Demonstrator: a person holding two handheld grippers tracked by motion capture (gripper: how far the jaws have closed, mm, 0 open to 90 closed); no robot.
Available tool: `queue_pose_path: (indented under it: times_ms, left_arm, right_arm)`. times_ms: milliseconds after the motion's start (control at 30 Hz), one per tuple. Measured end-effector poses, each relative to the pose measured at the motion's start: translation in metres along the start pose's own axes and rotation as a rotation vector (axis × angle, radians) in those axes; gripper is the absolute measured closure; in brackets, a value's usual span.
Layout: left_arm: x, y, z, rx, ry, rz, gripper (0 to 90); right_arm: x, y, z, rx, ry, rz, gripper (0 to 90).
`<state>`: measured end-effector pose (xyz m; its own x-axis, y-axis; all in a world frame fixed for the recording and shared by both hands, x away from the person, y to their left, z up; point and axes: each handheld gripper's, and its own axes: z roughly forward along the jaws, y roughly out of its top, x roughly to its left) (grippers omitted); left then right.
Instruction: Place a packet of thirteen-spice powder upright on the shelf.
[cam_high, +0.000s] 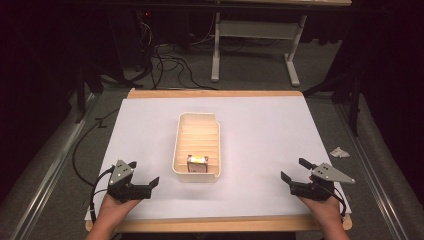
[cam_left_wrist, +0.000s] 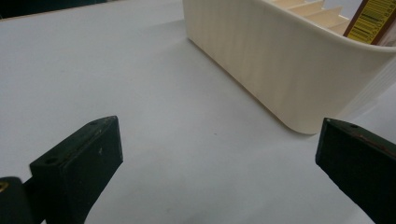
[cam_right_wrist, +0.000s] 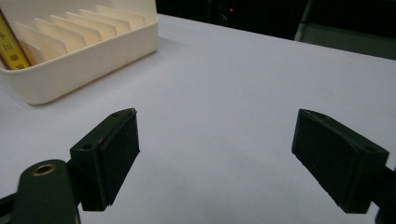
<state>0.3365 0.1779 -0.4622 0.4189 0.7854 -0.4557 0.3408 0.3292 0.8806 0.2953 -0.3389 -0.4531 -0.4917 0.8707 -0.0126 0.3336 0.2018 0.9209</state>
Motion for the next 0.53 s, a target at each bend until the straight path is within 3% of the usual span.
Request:
queue_pose_path:
  times_ms: [533]
  left_arm:
    - [-0.0003, 0.0015, -0.0009, -0.006, -0.009, -0.006, 1.0]
  right_arm:
    - [0.0022, 0.0018, 0.0016, 0.005, 0.02, -0.009, 14.7]
